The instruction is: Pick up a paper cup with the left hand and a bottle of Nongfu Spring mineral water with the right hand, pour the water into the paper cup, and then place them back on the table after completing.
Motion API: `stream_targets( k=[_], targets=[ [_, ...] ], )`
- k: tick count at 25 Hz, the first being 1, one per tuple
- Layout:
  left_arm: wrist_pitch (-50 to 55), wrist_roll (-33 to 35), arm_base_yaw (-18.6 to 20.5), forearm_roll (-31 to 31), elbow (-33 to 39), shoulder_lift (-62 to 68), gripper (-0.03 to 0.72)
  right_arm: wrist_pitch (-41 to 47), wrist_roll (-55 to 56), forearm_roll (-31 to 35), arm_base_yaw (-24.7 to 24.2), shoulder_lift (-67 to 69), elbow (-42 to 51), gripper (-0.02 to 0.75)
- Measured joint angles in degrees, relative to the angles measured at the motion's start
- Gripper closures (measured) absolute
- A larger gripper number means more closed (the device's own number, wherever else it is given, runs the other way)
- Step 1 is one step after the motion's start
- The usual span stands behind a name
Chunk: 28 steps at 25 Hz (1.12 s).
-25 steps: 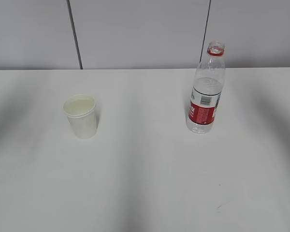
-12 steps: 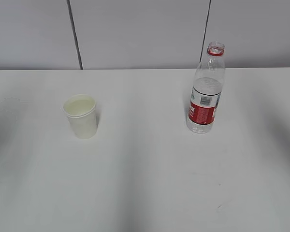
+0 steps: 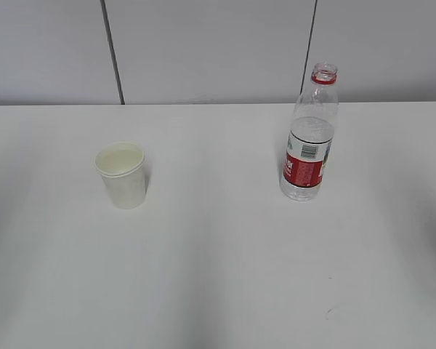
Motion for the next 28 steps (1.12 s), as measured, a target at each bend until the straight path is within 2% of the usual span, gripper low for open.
stream_targets(
  k=[16,28],
  targets=[
    [-3.4,0.0,0.0,-3.0,22.6,-21.8,0.175,0.2,-0.1,0.1,0.0,-15.2,14.9,0.150],
    [-8.6,0.0,0.0,-3.6,25.7,-35.7,0.188,-4.0,-0.1,1.0,0.0,-26.8,29.4,0.150]
  ],
)
